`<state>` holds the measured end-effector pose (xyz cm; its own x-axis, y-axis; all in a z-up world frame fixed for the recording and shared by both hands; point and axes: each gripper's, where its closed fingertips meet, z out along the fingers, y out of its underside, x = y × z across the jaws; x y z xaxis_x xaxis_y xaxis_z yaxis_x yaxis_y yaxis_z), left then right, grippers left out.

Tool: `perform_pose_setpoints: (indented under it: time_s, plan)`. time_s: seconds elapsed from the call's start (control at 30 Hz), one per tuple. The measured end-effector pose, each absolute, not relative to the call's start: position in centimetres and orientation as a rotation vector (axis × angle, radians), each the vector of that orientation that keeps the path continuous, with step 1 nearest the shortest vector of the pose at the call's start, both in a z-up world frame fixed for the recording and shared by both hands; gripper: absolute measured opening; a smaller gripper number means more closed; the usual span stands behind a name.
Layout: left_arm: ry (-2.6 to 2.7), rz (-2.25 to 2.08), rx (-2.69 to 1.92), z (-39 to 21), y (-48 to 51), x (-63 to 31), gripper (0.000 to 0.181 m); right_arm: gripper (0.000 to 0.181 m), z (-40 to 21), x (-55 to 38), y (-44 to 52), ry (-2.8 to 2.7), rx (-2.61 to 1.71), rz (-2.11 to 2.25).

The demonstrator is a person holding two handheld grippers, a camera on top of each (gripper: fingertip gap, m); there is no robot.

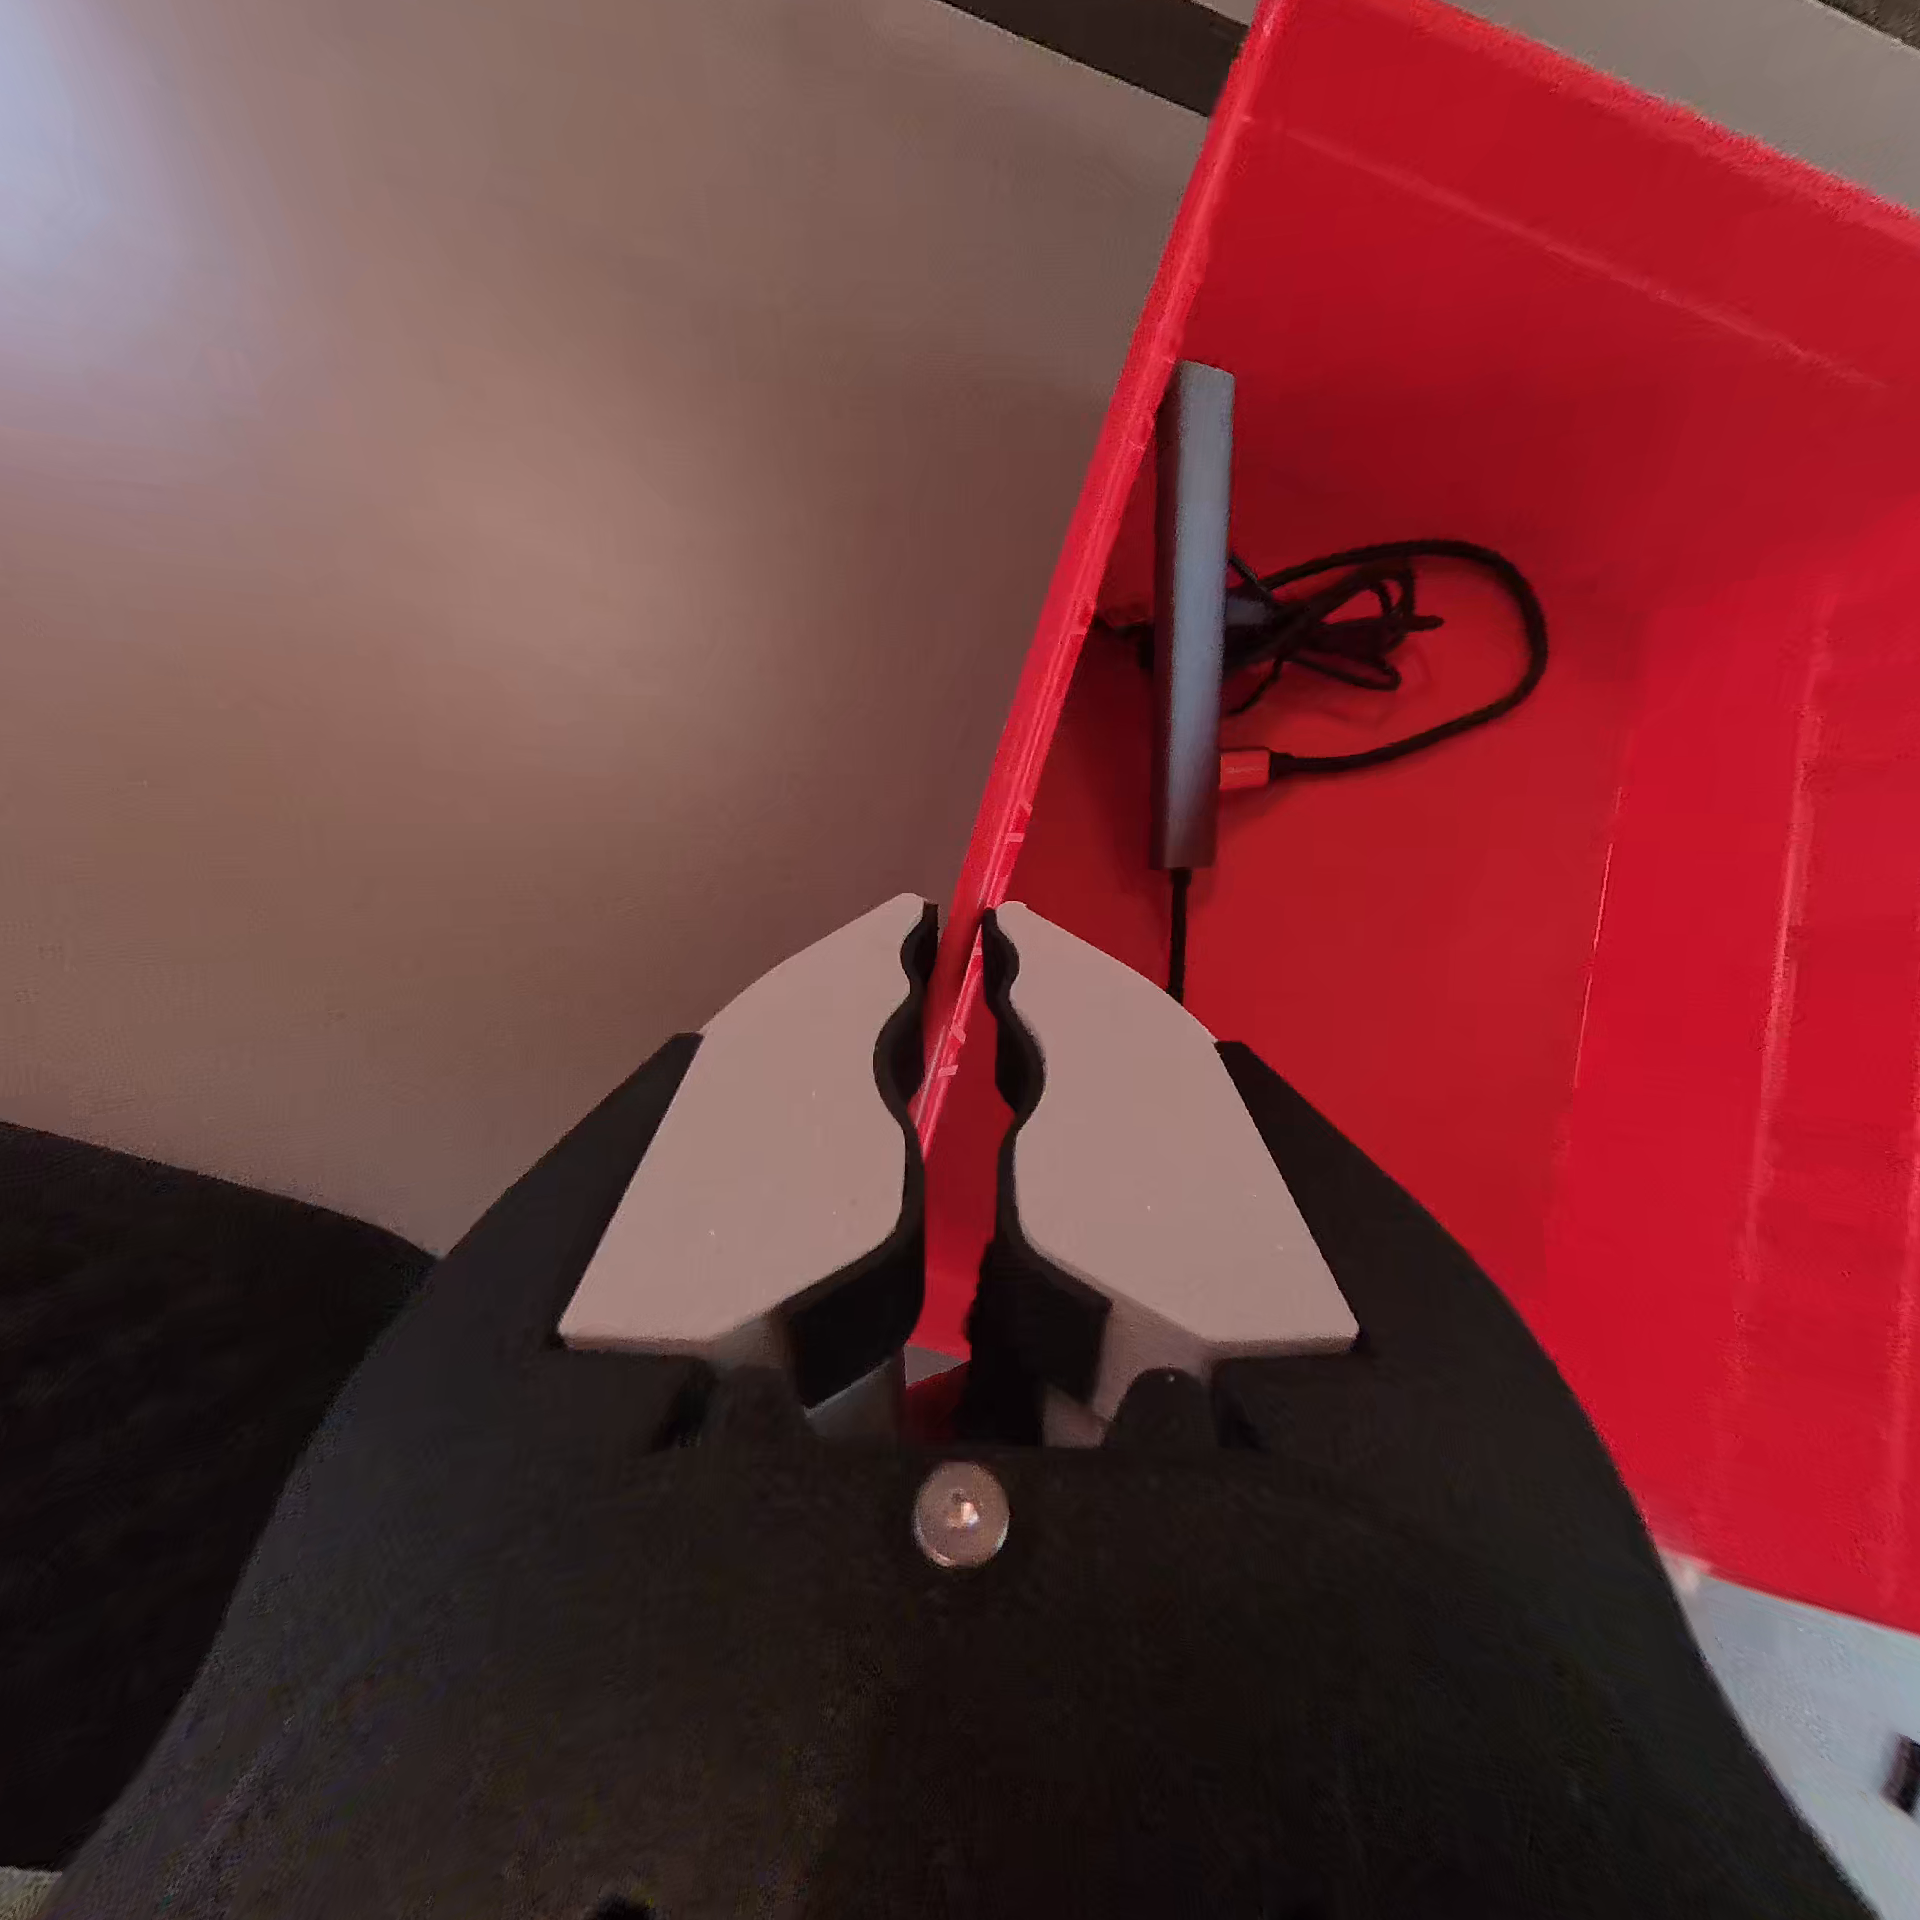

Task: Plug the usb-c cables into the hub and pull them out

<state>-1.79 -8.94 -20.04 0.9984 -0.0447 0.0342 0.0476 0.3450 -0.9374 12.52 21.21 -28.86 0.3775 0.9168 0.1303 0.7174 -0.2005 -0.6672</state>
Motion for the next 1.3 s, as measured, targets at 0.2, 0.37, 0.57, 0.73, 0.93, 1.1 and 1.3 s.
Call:
perform_pose_setpoints:
  time_s: [0.2,0.37,0.57,0.73,0.93,1.1,1.3]
  plan:
    - [0.007,-0.086,-1.207,-18.4,-10.1,-1.9,0.072,0.008,-28.7,11.2,18.9,-1.434,-1.948,0.412]
    - [-0.003,-0.068,-1.25,-16.9,-11.7,-2.5,0.07,0.025,-23.1,9.5,17.7,-1.307,-1.639,0.585]
    - [-0.031,0.041,-1.259,-14.7,-15.3,-4.6,0.07,0.084,-13.7,7.7,10.1,-1.146,-0.943,0.981]
    - [-0.057,0.287,-1.442,-13.0,-18.1,-11.0,0.092,0.135,-12.1,6.3,6.3,-0.859,-0.85,1.431]
    - [0.308,0.749,-1.924,-14.1,-17.8,-23.7,0.075,0.132,-14.6,5.2,1.7,-0.661,-0.695,1.626]
    - [0.598,0.982,-2.177,-19.2,-16.1,-32.6,0.054,0.129,-15.6,4.8,-0.9,-0.765,-0.619,1.591]
    - [0.605,0.858,-2.17,-20.9,-13.8,-33.3,0.054,0.126,-16.2,5.1,0.3,-0.739,-0.654,1.572]
